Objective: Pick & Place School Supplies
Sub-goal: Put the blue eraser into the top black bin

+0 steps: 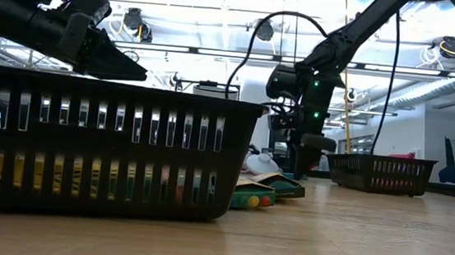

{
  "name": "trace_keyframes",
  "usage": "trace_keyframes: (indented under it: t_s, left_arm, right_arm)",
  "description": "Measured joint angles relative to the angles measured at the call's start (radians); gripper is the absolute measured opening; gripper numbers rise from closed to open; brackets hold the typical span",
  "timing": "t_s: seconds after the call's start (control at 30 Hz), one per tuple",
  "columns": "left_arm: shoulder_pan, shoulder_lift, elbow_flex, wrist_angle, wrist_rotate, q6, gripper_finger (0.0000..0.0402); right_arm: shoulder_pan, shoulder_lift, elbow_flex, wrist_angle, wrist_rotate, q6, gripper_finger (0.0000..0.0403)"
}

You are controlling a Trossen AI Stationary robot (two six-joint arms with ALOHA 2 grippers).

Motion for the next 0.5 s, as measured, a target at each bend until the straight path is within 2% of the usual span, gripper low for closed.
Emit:
trace_keyframes:
  t_s: [0.13,0.17,0.43,0.5]
  left_arm:
    - [0.0,0.0,0.0,0.0,0.0,0.0,0.0244]
    - [0.0,0.0,0.0,0.0,0.0,0.0,0.0244]
    - [0.0,0.0,0.0,0.001,0.0,-0.001,0.0243]
    - [0.0,0.0,0.0,0.001,0.0,-0.001,0.0243]
  right_arm:
    - [0.014,-0.001,-0.001,-0.003,0.012,0.007,0.0045]
    - [0.018,-0.002,-0.001,-0.003,0.016,0.009,0.0033]
    - [0.079,-0.025,-0.003,0.003,0.071,0.048,0.0032]
    - [0.105,-0.043,-0.004,0.009,0.083,0.053,0.0012]
